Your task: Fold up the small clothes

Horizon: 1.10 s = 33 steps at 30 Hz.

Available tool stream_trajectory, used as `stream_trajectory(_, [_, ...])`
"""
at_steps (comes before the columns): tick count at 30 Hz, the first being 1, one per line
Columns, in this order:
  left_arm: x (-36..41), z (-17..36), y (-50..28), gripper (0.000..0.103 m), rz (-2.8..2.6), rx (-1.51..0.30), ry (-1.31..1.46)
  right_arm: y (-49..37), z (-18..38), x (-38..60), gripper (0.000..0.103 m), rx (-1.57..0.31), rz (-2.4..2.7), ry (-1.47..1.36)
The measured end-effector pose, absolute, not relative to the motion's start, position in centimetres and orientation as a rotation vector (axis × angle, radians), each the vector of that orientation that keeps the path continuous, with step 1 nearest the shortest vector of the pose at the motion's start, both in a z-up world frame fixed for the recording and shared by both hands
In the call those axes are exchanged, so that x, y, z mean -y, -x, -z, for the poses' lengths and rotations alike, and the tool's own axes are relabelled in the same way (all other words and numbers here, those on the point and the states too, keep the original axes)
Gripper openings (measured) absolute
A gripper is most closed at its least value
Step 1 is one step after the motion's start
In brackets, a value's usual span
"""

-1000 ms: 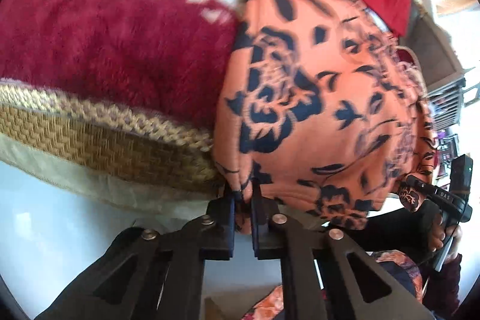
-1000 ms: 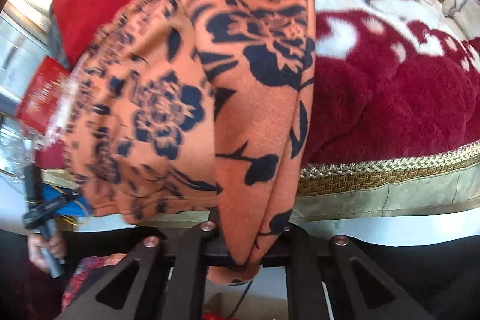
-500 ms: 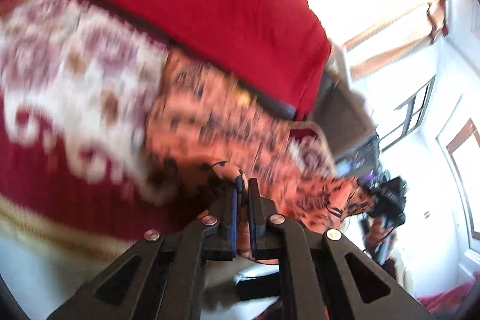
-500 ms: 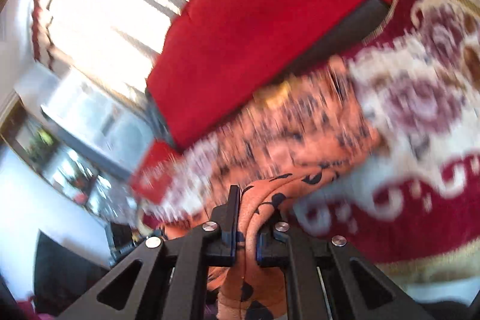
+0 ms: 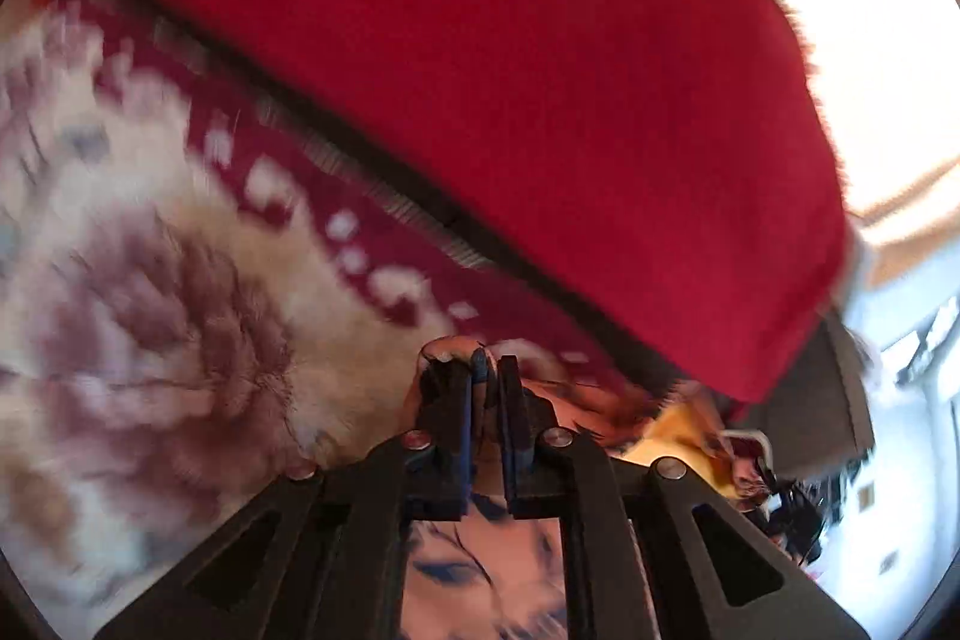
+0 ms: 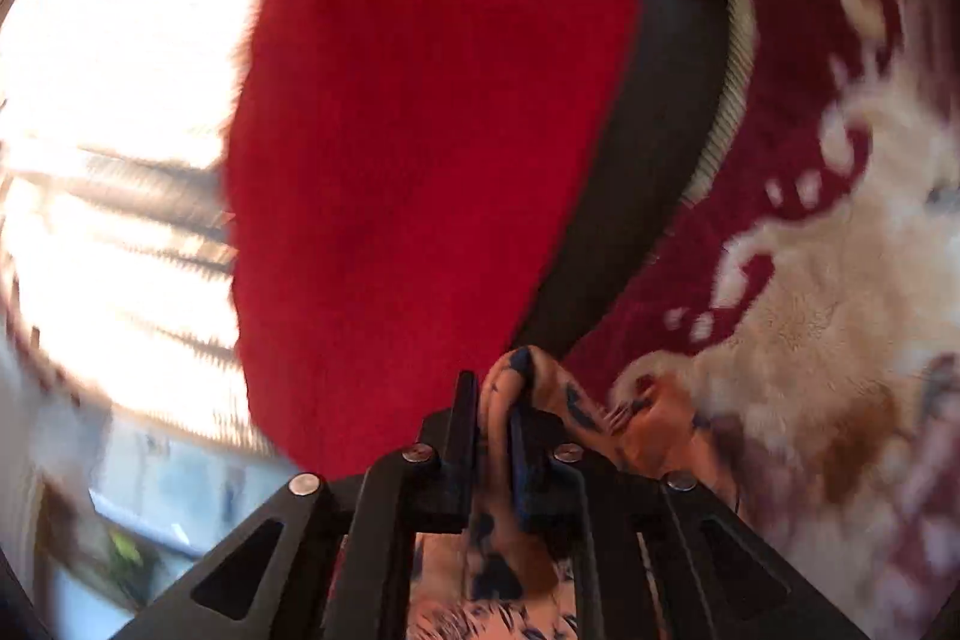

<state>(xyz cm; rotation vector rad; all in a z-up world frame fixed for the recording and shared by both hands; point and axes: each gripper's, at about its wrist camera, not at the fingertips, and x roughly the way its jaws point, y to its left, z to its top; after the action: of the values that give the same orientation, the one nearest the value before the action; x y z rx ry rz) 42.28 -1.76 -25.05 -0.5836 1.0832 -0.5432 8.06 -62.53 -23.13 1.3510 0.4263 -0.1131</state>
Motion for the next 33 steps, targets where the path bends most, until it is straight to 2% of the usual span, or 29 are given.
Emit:
stream_trajectory(1, [1.8, 26.6, -42.9, 0.009, 0.518, -1.113, 0.621, -8.8, 25.6, 63.4, 0.029, -0.427, 0.149, -1.416])
stream_trajectory(3, [1.0, 29.0, -43.2, 0.012, 0.535, -1.12, 0.782, -8.7, 28.7, 64.7, 0.072, -0.404, 0.214, -1.514])
stream_trajectory(4, [0.4, 29.2, -43.2, 0.015, 0.551, -1.102, 0.833, -8.2, 29.2, 65.1, 0.074, -0.371, 0.229, -1.533])
stream_trajectory(6, [-0.9, 28.0, -42.7, 0.023, 0.597, -1.003, 0.881, -7.2, 28.9, 65.6, 0.074, -0.321, 0.237, -1.5])
stream_trajectory(7, [-1.9, 26.8, -42.1, 0.038, 0.598, -0.919, 0.9, -6.6, 27.9, 65.5, 0.074, -0.319, 0.258, -1.439])
stream_trajectory(8, [-3.3, 25.4, -41.2, 0.048, 0.581, -0.811, 0.926, -6.3, 26.5, 65.0, 0.074, -0.328, 0.26, -1.36])
stream_trajectory(9, [-4.8, 24.2, -39.9, 0.065, 0.55, -0.71, 0.957, -6.4, 25.1, 64.3, 0.074, -0.347, 0.225, -1.284])
stream_trajectory(10, [-5.9, 23.1, -38.6, 0.069, 0.525, -0.646, 0.979, -6.7, 23.7, 63.2, 0.074, -0.38, 0.204, -1.217])
stream_trajectory(12, [-6.1, 21.3, -36.3, 0.069, 0.551, -0.662, 0.925, -8.1, 20.5, 59.3, 0.072, -0.496, 0.149, -1.0])
stream_trajectory(14, [-4.2, 20.4, -33.8, 0.069, 0.525, -0.771, 0.756, -9.3, 19.0, 55.4, 0.071, -0.585, 0.099, -0.857])
stream_trajectory(16, [-1.5, 20.7, -32.0, 0.069, 0.535, -0.87, 0.582, -11.5, 18.4, 50.5, 0.063, -0.696, 0.041, -0.717])
stream_trajectory(18, [1.5, 22.0, -30.6, 0.068, 0.519, -0.961, 0.432, -13.3, 19.1, 46.8, 0.053, -0.795, -0.004, -0.625])
stream_trajectory(20, [3.8, 23.2, -30.6, 0.068, 0.574, -1.029, 0.373, -15.4, 19.9, 43.1, 0.049, -0.874, -0.039, -0.528])
stream_trajectory(24, [5.5, 25.0, -32.5, 0.069, 0.572, -1.022, 0.342, -20.4, 22.6, 37.7, 0.049, -1.011, -0.069, -0.407])
stream_trajectory(29, [6.3, 24.8, -36.1, 0.069, 0.559, -0.935, 0.361, -27.1, 22.9, 38.4, 0.049, -0.937, -0.015, -0.448])
stream_trajectory(33, [3.6, 23.8, -37.0, 0.069, 0.526, -0.815, 0.553, -28.8, 21.9, 41.7, 0.049, -0.731, 0.057, -0.616])
